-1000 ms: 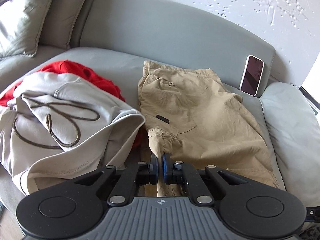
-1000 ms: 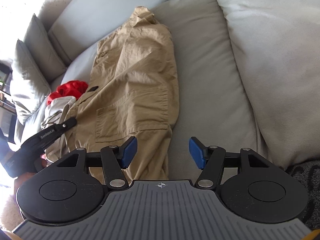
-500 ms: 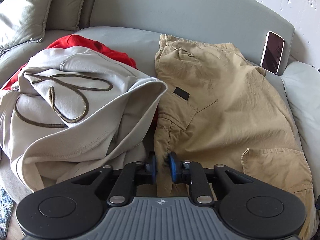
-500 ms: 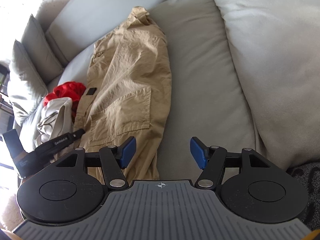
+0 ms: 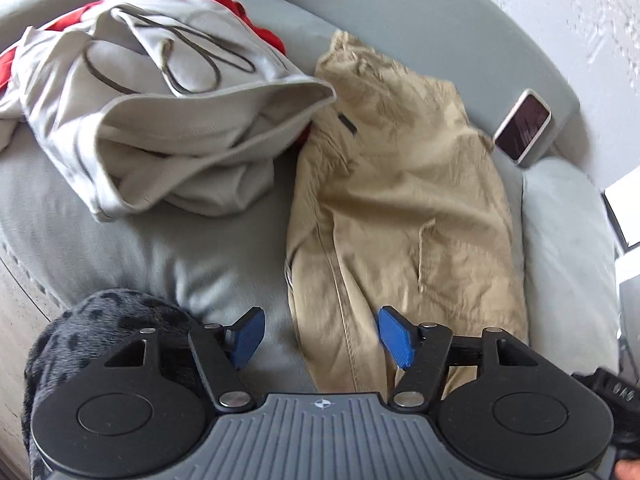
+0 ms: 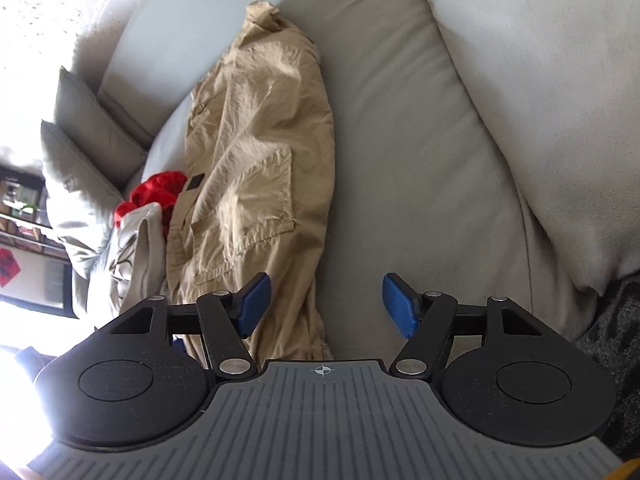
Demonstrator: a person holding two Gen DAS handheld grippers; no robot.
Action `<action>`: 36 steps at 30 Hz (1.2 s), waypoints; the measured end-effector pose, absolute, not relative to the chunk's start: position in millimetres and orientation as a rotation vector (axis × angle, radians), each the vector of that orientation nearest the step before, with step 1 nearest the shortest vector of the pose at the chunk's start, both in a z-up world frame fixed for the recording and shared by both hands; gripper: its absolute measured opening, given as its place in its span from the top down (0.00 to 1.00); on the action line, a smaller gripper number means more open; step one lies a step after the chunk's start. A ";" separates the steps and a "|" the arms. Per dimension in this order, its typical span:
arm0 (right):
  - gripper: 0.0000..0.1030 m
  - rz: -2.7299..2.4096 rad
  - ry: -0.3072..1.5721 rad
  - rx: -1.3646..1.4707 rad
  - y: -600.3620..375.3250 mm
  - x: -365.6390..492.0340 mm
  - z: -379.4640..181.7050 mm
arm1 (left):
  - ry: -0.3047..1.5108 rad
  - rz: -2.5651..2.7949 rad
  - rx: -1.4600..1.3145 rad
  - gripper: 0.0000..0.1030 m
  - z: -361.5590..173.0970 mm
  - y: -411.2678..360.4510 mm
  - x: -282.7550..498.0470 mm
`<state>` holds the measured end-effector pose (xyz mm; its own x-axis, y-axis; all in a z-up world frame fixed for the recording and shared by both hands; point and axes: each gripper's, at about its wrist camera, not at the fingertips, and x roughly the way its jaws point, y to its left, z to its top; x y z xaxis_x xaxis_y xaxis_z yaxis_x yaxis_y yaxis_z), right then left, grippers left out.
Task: Fold clothes
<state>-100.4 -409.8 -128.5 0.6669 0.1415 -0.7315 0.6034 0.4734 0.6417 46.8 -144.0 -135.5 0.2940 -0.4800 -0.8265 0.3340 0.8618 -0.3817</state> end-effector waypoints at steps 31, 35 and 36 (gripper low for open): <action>0.47 -0.365 0.888 0.859 -387.6 -121.5 -84.0 | 1.189 -0.676 0.227 0.53 -108.0 -157.2 -7.1; 0.40 -0.398 0.770 0.791 -392.5 -156.1 -21.6 | 1.136 -0.786 0.192 0.53 -71.1 -130.0 -16.3; 0.38 -0.388 0.737 0.768 -393.0 -162.9 -4.8 | 1.094 -0.809 0.165 0.53 -58.7 -123.4 -16.1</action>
